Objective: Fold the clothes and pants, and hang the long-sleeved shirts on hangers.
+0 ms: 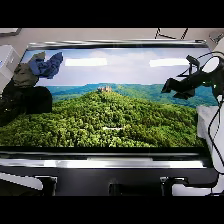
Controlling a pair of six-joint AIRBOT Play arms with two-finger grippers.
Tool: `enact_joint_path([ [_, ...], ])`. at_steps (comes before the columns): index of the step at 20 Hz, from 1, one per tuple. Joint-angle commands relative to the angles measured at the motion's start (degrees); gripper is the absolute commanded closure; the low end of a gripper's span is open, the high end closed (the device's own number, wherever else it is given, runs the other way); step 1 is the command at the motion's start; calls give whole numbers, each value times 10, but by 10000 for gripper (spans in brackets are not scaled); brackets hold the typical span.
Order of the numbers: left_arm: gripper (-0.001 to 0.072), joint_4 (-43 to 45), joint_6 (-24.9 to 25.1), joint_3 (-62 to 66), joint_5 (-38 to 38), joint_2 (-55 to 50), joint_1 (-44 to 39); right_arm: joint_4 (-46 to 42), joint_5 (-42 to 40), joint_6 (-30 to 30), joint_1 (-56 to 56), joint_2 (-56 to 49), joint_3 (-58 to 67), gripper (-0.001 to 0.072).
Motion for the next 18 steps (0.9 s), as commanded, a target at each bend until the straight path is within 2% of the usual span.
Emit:
enact_joint_path([
  [1, 202, -4, 1, 0, 59, -8, -12, 0, 3, 6, 1, 0, 0, 38],
  [2, 403, -6, 1, 0, 62, -10, -14, 0, 5, 7, 1, 0, 0, 38],
  [3, 495, -6, 1, 0, 63, -13, -17, 0, 9, 7, 1, 0, 0, 38],
  [4, 623, -6, 2, 0, 59, -13, -21, 0, 12, 7, 1, 0, 0, 38],
  [5, 686, -6, 2, 0, 53, -11, -23, 0, 11, 6, 1, 0, 0, 38],
  [7, 688, -5, 24, 0, 39, 7, -37, -1, 4, 6, 1, 0, 0, 38],
  [10, 690, -5, 100, 0, 33, 84, -75, -2, -11, -8, 1, 5, 1, 37],
  [13, 690, -5, 156, 0, -40, 211, -126, -25, -19, -27, 1, 31, 1, 37],
  [15, 690, -5, 160, -8, -75, 309, -181, -50, -26, -27, 1, 61, 1, 37],
  [18, 690, -5, 151, -44, -75, 424, -311, -71, -31, -26, 0, 110, 1, 37],
])
